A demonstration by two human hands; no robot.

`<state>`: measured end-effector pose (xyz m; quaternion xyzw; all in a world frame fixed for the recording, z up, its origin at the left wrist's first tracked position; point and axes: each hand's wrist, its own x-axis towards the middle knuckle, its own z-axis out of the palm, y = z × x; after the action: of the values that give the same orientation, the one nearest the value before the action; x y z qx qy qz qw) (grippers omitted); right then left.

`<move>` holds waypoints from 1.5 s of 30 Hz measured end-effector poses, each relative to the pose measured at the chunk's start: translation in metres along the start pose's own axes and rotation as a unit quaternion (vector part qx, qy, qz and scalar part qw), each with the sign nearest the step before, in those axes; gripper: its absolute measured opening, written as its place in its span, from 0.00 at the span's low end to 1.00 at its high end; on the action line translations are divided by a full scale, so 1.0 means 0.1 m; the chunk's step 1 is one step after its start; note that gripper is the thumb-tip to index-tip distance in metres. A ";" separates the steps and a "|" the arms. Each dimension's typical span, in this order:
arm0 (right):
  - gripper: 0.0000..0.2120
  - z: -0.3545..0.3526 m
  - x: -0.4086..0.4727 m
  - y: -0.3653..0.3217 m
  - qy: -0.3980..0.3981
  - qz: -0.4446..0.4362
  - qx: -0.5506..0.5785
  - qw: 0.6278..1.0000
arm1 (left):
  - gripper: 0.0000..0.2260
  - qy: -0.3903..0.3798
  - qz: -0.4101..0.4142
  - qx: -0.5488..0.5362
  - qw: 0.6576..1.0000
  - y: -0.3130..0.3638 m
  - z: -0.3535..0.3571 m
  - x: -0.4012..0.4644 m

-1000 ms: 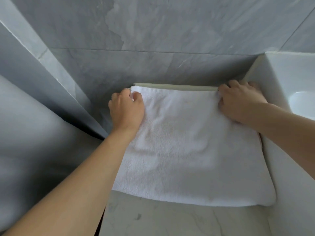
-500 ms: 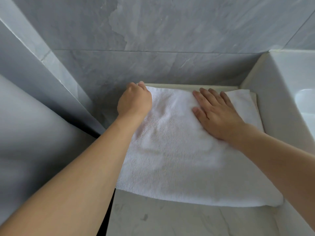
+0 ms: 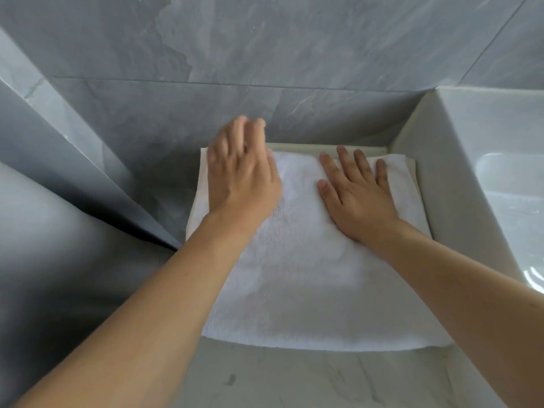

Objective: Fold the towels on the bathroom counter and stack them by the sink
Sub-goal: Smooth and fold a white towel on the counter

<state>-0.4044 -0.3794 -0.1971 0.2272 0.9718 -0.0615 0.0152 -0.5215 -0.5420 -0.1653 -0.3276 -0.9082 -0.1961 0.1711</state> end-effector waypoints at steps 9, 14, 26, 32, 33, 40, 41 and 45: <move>0.27 -0.02 -0.06 0.20 0.029 0.042 0.009 0.999 | 0.29 -0.259 0.061 0.054 0.962 -0.30 0.29 -0.29; 0.27 -0.15 -0.41 0.02 0.124 0.088 0.100 0.983 | 0.27 -0.263 0.049 0.056 0.962 -0.14 0.05 -0.37; 0.30 0.25 -1.30 -0.13 0.026 0.033 0.017 0.999 | 0.31 -0.220 0.138 0.041 0.965 -0.04 -0.03 -1.37; 0.31 0.29 -1.33 -0.07 0.031 0.035 0.005 0.999 | 0.31 -0.217 0.144 0.051 0.964 -0.08 -0.01 -1.37; 0.32 0.29 -1.35 -0.03 0.031 0.041 -0.001 0.999 | 0.31 -0.219 0.143 0.054 0.964 -0.09 -0.02 -1.37; 0.34 0.26 -1.51 0.13 0.020 0.072 -0.034 0.997 | 0.31 -0.246 0.140 0.068 0.957 -0.35 -0.20 -1.41; 0.34 0.25 -1.51 0.13 0.020 0.073 -0.032 0.997 | 0.31 -0.250 0.143 0.057 0.956 -0.37 -0.21 -1.41; 0.34 0.28 -1.49 0.13 0.029 0.070 -0.023 0.997 | 0.31 -0.267 0.143 0.045 0.952 -0.38 -0.26 -1.38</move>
<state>-0.2650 -0.4365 -0.2175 0.2962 0.9546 -0.0309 -0.0035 -0.4419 -0.6539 -0.2129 -0.4868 -0.8721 -0.0339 -0.0368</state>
